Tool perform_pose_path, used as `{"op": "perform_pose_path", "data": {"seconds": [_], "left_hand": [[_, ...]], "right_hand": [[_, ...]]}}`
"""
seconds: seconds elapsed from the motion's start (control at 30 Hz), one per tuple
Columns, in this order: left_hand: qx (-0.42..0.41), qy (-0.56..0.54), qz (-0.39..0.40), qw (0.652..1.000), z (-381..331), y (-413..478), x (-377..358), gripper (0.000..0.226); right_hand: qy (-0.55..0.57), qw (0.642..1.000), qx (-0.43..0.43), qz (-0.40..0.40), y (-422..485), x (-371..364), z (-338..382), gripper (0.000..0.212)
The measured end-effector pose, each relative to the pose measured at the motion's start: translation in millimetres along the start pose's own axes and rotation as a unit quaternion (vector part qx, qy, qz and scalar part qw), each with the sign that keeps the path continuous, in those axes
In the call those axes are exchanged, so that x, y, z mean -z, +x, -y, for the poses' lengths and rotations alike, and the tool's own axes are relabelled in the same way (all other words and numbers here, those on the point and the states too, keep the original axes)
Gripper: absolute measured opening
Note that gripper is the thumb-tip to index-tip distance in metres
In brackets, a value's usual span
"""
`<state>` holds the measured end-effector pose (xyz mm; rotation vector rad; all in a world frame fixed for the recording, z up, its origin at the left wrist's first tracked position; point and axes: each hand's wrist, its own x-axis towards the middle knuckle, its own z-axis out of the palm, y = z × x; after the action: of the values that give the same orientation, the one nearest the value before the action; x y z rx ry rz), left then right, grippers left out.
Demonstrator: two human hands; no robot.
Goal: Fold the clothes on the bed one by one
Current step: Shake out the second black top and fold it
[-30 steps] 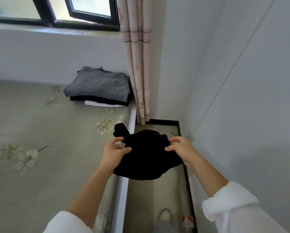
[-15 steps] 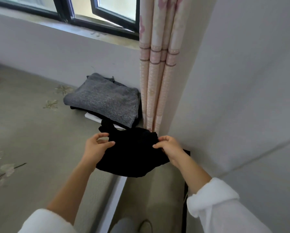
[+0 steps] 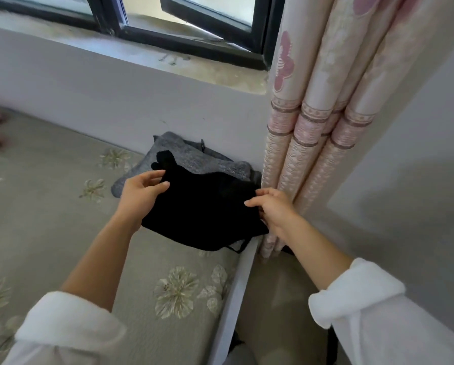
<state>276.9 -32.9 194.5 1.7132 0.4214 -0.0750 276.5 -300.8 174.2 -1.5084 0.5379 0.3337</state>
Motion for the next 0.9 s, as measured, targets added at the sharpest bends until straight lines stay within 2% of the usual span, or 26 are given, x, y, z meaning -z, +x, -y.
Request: {"op": "perform_pose_path", "data": {"seconds": [0.2,0.33,0.4,0.5,0.53,0.6,0.7,0.8,0.87,0.9], "left_hand": [[-0.059,0.011,-0.005,0.998,-52,113,18,0.027],[-0.053,0.039,-0.048,0.997,-45,183,29,0.031],[-0.004,0.103,-0.079,0.992,-12,206,31,0.037],[0.129,0.193,-0.041,0.972,47,213,31,0.060],[0.162,0.182,-0.028,0.969,63,211,30,0.066],[0.191,0.138,-0.037,0.971,85,209,28,0.070],[0.198,0.129,-0.073,0.969,100,211,26,0.065],[0.168,0.102,-0.104,0.975,100,217,27,0.046],[0.120,0.028,-0.145,0.982,97,219,32,0.023],[0.096,0.013,-0.167,0.981,96,218,35,0.018]], "right_hand": [[0.066,0.997,0.019,-0.030,64,-48,50,0.028],[0.080,0.994,0.006,-0.068,101,-63,43,0.023],[0.013,0.996,-0.028,-0.084,118,-67,22,0.022],[-0.162,0.979,-0.096,-0.075,132,-69,-17,0.031],[-0.199,0.972,-0.107,-0.068,134,-70,-27,0.037],[-0.177,0.974,-0.126,-0.061,138,-72,-43,0.051],[-0.074,0.979,-0.177,-0.067,147,-81,-50,0.062],[-0.031,0.977,-0.202,-0.059,153,-83,-46,0.048],[-0.015,0.979,-0.204,-0.006,152,-77,-42,0.039],[-0.016,0.978,-0.208,0.025,149,-73,-40,0.036]]}}
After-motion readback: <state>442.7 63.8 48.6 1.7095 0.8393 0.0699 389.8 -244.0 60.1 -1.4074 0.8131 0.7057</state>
